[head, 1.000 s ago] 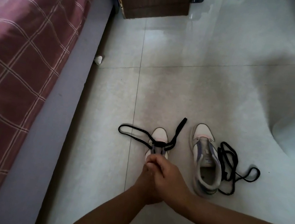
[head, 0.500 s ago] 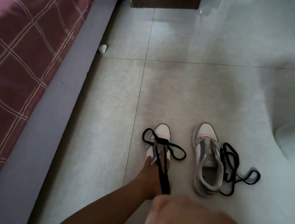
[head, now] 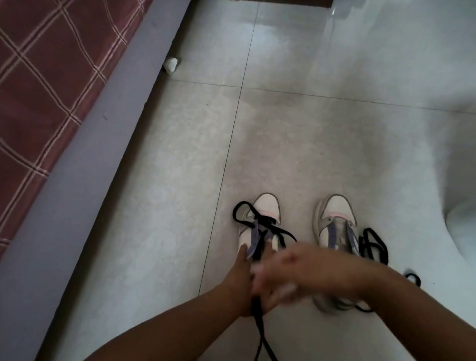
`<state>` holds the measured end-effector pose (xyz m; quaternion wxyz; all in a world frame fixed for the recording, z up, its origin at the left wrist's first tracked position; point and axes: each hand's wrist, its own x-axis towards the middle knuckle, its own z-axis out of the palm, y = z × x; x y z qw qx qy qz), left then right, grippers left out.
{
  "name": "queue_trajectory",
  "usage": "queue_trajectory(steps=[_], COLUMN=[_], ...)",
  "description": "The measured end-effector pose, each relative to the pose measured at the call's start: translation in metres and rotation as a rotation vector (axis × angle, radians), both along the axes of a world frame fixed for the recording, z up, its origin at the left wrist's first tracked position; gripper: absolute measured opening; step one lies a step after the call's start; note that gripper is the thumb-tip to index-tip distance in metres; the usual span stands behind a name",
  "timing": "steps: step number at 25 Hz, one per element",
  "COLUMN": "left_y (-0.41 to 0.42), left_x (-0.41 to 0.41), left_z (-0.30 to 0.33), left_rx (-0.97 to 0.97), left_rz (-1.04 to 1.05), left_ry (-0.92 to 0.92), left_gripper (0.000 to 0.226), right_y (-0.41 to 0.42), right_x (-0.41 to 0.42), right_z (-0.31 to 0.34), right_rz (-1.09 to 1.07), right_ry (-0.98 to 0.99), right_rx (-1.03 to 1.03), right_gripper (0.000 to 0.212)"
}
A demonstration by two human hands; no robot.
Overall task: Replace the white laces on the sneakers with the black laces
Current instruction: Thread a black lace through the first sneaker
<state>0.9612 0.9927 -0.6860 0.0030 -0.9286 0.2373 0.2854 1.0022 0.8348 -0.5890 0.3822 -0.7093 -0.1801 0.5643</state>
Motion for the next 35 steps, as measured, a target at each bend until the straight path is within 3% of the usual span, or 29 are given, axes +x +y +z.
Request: queue_trajectory(steps=[3, 4, 6, 8, 11, 17, 19, 21, 25, 27, 31, 35], left_y=[-0.002, -0.004, -0.006, -0.003, -0.004, -0.003, -0.004, -0.004, -0.001, 0.000, -0.001, -0.002], left_x=[0.000, -0.002, -0.002, -0.001, -0.002, -0.004, -0.004, -0.005, -0.005, -0.005, -0.006, -0.004], left_z=[-0.015, -0.015, -0.013, -0.014, -0.014, -0.015, -0.015, -0.014, -0.013, -0.012, -0.009, -0.006], left_rx=[-0.095, -0.090, -0.047, -0.010, -0.011, -0.016, -0.034, -0.028, -0.139, -0.180, -0.189, -0.177], left_rz=[0.113, 0.111, 0.081, 0.042, 0.021, 0.075, 0.083, 0.084, 0.143, 0.140, 0.149, 0.099], left_ry=[-0.027, -0.031, -0.030, -0.026, -0.013, -0.005, -0.021, -0.006, -0.032, -0.080, -0.062, -0.022], left_gripper=[0.079, 0.078, 0.073, 0.067, 0.063, 0.071, 0.070, 0.070, 0.074, 0.074, 0.073, 0.059], right_y=[0.044, 0.051, 0.064, 0.086, 0.101, 0.105, 0.102, 0.096, 0.087, 0.082, 0.070, 0.078], right_x=[0.044, 0.041, 0.029, 0.035, 0.040, 0.062, 0.053, 0.047, 0.048, 0.051, 0.047, 0.021], right_z=[-0.023, -0.041, -0.065, -0.075, -0.085, -0.092, -0.089, -0.084, -0.070, -0.065, -0.053, -0.034], right_rz=[-0.275, -0.279, -0.233, -0.190, 0.041, 0.140, 0.042, -0.192, -0.730, -0.998, -0.996, -0.954], right_ry=[-0.463, -0.520, -0.461, -0.532, -0.585, -0.303, -0.290, -0.301, 0.046, 0.165, 0.430, 0.382], right_rx=[-0.382, -0.464, -0.573, -0.704, -0.884, -0.802, -0.779, -0.718, -0.355, -0.304, -0.288, -0.385], right_gripper=[0.039, 0.040, 0.044, 0.044, 0.044, 0.068, 0.059, 0.046, 0.031, 0.020, 0.039, 0.036])
